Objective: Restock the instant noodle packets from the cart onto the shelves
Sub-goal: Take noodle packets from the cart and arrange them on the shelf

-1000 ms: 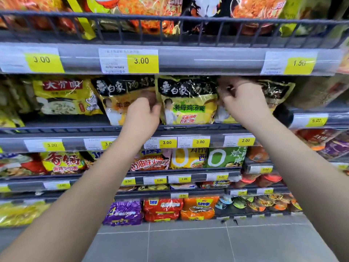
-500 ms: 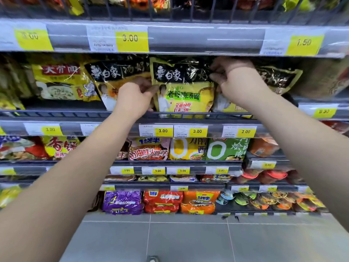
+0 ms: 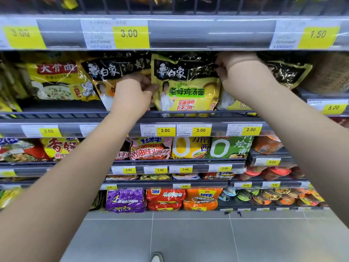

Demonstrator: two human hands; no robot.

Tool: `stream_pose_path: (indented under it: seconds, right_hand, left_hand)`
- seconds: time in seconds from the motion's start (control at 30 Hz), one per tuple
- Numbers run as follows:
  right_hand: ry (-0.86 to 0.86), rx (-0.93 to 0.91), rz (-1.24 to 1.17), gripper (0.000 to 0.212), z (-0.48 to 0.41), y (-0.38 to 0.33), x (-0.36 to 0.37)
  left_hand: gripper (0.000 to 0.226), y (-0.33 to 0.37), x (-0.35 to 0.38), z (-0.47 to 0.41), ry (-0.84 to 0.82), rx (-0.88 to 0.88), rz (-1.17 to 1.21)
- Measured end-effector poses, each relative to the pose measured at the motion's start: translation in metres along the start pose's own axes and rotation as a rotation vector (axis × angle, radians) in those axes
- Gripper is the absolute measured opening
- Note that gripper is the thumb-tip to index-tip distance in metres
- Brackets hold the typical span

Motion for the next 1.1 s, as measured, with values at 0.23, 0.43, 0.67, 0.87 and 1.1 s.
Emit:
stream_pose_path:
  seconds: [0.23, 0.43, 0.67, 0.87, 1.1]
  right_hand:
    - [0.147, 0.124, -0.328, 0.027, 0.055, 0.045, -0.019]
    - [0.188, 0.495, -0.575, 0.029, 0.133, 0.124, 0.008]
    - [0.124, 0.554, -0.593, 0.039, 0.142, 0.145, 0.031]
    - [0.122, 0.463, -0.599, 0.02, 0.118, 0.129, 0.038]
    - [0.042, 0.444, -0.503, 0.026, 0.106, 0.127, 0.058]
  left_hand:
    - [0.024, 0.031, -0.012, 0.038, 0.127, 0.172, -0.154]
    - [0.023, 0.075, 0.067, 0.079, -0.087, 0.247, 0.07]
    - [0.049, 0.103, 0.149, 0.088, -0.249, 0.244, 0.032]
    - [0.057, 0.104, 0.177, 0.085, -0.275, 0.201, -0.116]
    - [0.039, 0.088, 0.189, 0.078, -0.301, 0.064, 0.048]
Point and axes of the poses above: each hand's wrist, its own z-axis away from the middle knuckle, its own x-axis out of the palm, y = z × x, the point moved 9 cm from there along -z, towards the middle knuckle, and after that the axes turned 12 degrees about z, right-handed, at the moved point
